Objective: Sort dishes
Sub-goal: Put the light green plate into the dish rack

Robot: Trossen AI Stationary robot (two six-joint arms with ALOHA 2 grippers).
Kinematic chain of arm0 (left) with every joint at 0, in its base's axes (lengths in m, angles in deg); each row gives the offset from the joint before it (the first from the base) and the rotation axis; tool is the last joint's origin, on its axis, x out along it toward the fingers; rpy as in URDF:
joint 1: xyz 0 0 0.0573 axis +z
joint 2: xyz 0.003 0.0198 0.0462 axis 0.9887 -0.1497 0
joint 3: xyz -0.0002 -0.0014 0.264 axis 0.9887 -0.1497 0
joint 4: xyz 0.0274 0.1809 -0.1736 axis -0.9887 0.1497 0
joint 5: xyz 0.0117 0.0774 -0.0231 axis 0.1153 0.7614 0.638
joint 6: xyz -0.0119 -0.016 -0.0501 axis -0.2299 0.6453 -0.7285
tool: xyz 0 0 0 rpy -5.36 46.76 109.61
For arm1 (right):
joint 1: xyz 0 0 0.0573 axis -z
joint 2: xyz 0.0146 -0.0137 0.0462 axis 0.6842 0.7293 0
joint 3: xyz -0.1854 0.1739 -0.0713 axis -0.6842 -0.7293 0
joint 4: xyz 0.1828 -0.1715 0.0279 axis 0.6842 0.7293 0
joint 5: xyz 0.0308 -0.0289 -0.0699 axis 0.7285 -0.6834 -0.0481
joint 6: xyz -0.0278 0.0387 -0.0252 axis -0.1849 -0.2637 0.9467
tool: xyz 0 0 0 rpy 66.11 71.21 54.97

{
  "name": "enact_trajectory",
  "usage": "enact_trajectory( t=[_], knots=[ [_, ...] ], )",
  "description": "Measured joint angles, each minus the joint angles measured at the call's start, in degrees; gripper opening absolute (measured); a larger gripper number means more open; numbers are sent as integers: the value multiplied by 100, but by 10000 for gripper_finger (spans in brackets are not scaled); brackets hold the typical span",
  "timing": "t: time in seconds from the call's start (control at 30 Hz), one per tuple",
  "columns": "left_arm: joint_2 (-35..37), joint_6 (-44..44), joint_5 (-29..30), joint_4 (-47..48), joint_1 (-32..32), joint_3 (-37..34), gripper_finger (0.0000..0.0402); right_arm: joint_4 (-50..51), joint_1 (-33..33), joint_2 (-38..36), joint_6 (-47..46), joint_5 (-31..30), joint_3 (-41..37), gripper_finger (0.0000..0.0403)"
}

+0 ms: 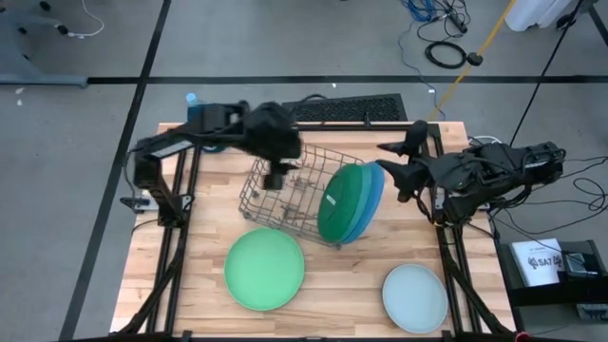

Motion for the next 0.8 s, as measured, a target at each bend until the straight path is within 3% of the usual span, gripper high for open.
enact_trajectory(
  t=[0.2,0.33,0.6,0.8],
  knots=[
    [454,-905,-39,1390,-204,-586,182,48,10,16,-364,1250,0,170],
    [659,-1398,-57,1451,-655,-1464,182,-102,11,180,-689,2357,0,170],
    [632,-2284,-337,971,-1633,-3130,182,-143,-140,754,-1278,3031,2,170],
    [633,-3025,-1011,-59,-2504,-3862,182,-195,-382,1099,-1272,2829,0,170]
  ],
)
